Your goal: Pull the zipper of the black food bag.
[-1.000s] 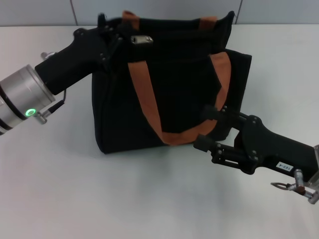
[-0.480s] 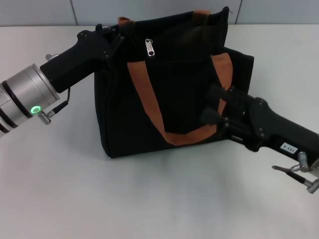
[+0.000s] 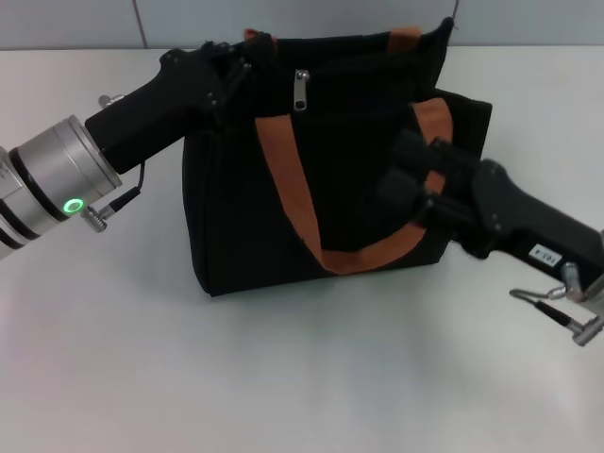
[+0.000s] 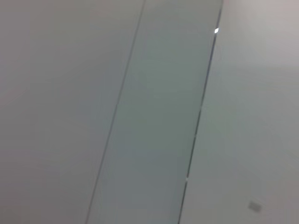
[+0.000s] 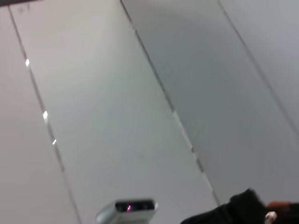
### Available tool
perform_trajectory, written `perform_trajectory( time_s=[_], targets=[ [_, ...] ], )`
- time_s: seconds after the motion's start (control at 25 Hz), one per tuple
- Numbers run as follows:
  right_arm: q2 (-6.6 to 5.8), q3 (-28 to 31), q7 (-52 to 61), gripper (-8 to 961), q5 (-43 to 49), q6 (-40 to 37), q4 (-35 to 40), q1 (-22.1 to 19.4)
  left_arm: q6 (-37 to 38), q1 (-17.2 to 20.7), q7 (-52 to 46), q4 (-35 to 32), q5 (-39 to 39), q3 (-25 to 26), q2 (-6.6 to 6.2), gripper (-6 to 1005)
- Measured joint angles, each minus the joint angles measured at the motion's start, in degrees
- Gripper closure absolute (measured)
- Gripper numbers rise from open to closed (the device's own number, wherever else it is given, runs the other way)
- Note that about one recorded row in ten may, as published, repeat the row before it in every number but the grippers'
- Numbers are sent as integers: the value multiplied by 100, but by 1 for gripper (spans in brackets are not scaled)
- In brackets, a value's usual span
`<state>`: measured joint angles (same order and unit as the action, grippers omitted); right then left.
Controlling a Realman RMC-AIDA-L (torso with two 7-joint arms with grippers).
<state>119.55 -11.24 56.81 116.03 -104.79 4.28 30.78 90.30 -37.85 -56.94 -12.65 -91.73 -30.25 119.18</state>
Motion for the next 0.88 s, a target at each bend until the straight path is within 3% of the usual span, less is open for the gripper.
perform_trajectory(
  time_s=[0.32, 0.44, 0.68, 0.88],
  targets=[
    [-16, 669, 334, 231, -2, 18, -261, 100, 106, -136, 37, 57, 6, 1, 0, 954],
    [-4, 683, 371, 434, -3, 83, -272, 193, 100, -214, 42, 59, 5, 1, 0, 952],
    [6, 791, 379, 582, -3, 392, -459, 308, 102, -358, 45, 78, -8, -50, -1, 949],
    [7, 936, 380, 577, -2, 768, -608, 396, 122, -478, 47, 116, -17, -54, -1, 946]
  ],
)
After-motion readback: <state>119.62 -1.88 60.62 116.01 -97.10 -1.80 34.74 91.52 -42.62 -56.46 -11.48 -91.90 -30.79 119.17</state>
